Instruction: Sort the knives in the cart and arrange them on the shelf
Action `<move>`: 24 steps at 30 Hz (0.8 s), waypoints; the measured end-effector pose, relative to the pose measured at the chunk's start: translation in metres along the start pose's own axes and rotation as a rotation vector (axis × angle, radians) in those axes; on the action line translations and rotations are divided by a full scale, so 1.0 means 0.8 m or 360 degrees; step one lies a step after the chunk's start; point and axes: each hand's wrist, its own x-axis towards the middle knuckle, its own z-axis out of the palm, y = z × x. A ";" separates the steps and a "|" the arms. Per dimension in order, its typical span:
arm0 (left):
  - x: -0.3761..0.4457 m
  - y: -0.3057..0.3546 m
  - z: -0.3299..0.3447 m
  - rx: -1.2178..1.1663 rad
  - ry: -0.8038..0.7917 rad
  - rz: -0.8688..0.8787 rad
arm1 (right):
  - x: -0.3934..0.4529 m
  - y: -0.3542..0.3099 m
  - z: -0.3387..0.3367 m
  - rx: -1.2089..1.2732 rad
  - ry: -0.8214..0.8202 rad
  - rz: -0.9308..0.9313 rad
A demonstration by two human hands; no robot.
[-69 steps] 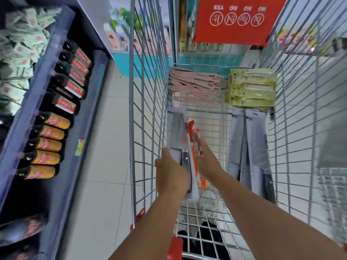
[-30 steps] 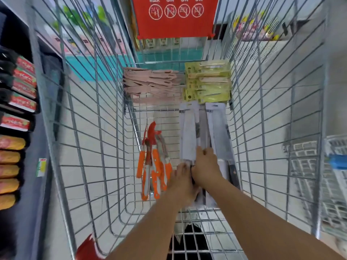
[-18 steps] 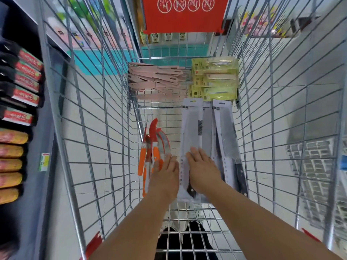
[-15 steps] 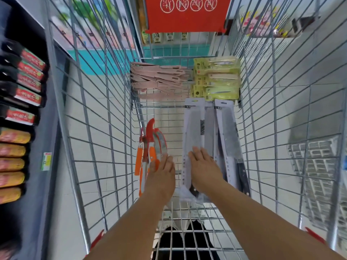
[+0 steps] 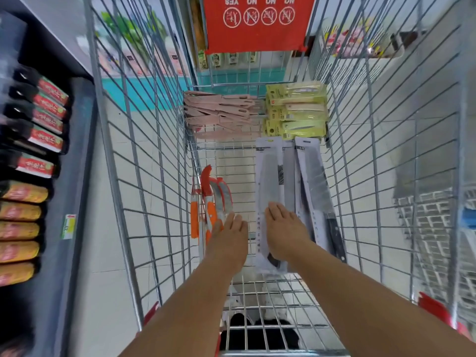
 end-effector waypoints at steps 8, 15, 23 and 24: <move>-0.020 0.015 -0.030 -0.0143 0.0203 -0.0123 | -0.033 0.008 -0.019 0.0228 0.0243 -0.0105; -0.072 0.036 -0.088 -0.0269 0.0399 -0.0277 | -0.099 0.009 -0.076 0.0372 0.0445 -0.0168; -0.093 0.087 -0.100 -0.0751 0.0385 -0.0242 | -0.151 0.030 -0.086 0.0609 0.0584 -0.0017; -0.089 0.097 -0.096 -0.0788 0.0350 -0.0213 | -0.152 0.035 -0.083 0.0644 0.0585 0.0032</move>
